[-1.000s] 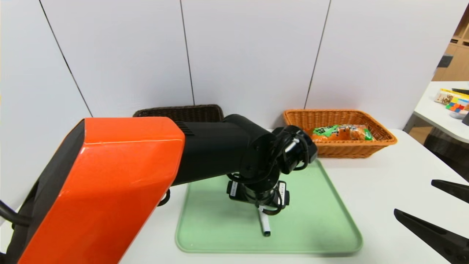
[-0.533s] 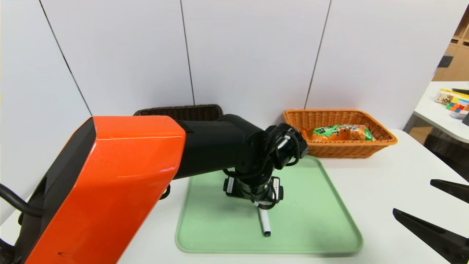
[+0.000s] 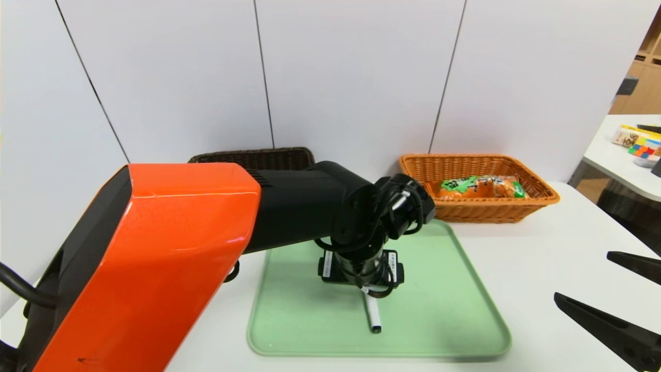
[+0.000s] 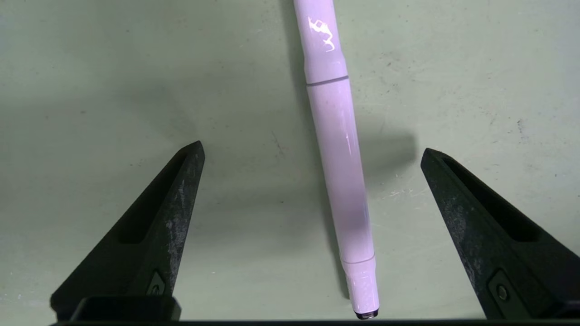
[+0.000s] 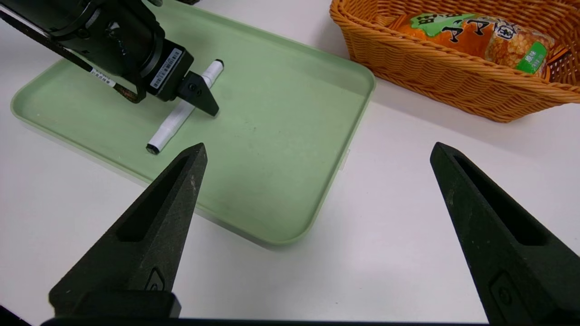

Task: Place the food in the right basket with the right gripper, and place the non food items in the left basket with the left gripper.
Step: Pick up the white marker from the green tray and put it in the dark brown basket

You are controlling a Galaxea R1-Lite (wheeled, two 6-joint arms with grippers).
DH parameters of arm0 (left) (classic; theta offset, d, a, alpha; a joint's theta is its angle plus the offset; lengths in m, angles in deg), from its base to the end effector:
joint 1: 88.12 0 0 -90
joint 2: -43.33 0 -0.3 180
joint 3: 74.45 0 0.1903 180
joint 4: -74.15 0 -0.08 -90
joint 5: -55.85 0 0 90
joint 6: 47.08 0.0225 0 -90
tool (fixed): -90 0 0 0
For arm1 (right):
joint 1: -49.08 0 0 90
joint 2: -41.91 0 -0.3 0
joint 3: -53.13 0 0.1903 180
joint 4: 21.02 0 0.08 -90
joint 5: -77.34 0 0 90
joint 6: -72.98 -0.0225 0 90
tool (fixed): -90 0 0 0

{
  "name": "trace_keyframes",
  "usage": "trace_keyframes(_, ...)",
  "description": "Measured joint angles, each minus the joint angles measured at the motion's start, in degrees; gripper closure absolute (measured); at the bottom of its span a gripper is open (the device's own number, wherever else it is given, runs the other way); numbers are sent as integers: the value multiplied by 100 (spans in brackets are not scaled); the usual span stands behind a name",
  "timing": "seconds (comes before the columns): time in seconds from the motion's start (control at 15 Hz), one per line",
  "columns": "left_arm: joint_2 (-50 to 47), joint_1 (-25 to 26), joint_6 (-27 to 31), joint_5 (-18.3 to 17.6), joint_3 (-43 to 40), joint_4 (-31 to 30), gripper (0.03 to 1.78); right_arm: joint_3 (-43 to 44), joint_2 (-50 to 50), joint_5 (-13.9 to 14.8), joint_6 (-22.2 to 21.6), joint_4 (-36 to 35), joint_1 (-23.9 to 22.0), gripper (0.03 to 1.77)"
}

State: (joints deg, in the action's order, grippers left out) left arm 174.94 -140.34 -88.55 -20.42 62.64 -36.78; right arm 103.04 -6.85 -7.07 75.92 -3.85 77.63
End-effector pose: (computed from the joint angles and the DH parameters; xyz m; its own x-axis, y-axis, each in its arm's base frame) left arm 0.2701 -0.3397 0.1513 0.4523 -0.1961 -0.8700 0.1635 0.9772 -0.1353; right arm 0.0809 0.0415 0.2011 0.8868 0.3716 -0.2747 -0.4053 0.9110 -0.0761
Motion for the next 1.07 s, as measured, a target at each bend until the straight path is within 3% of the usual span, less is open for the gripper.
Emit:
trace_keyframes(1.0,76,-6,-157,41,-5,41,12,11,11,2,0,2,9,10)
trace_keyframes(1.07,80,-6,-158,41,-6,55,21,9,17,2,1,2,9,10)
